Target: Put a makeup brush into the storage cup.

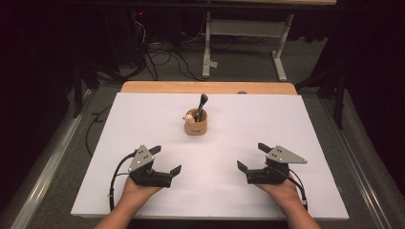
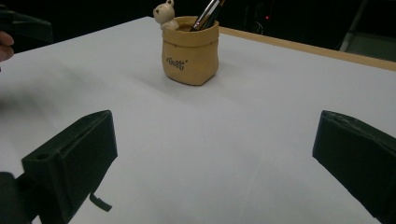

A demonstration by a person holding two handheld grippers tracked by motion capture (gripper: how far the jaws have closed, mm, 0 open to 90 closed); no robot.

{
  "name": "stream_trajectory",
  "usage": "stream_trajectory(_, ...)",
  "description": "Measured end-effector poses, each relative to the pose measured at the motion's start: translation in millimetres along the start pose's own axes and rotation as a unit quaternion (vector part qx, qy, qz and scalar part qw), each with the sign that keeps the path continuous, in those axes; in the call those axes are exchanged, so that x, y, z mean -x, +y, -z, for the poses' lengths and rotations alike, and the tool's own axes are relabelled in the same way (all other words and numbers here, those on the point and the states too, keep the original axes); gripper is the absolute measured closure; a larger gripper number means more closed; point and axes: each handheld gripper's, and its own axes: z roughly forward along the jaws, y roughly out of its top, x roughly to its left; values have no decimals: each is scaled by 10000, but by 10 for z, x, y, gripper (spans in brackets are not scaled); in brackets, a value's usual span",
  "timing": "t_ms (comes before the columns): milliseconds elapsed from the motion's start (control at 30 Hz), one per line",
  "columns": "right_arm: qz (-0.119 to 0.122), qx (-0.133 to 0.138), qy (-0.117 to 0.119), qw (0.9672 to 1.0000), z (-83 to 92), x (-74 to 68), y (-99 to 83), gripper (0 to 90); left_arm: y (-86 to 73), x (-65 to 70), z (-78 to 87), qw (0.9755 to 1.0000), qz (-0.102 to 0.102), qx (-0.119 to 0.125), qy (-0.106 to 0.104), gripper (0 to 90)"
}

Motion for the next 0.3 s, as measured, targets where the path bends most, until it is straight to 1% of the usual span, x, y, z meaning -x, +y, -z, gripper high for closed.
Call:
stream_trajectory(67, -31, -14, -16, 10000, 2, -1, -4, 10, 2, 4, -2, 10000, 0, 8, -19, 2)
stream_trajectory(133, -12, -7, -13, 10000, 2, 6, -5, 10, 4, 6, -5, 10000, 14, 12, -38, 1)
stream_trajectory(300, -43, -12, -3, 10000, 10, 4, -5, 10, 8, 2, 1, 10000, 35, 34, -25, 1)
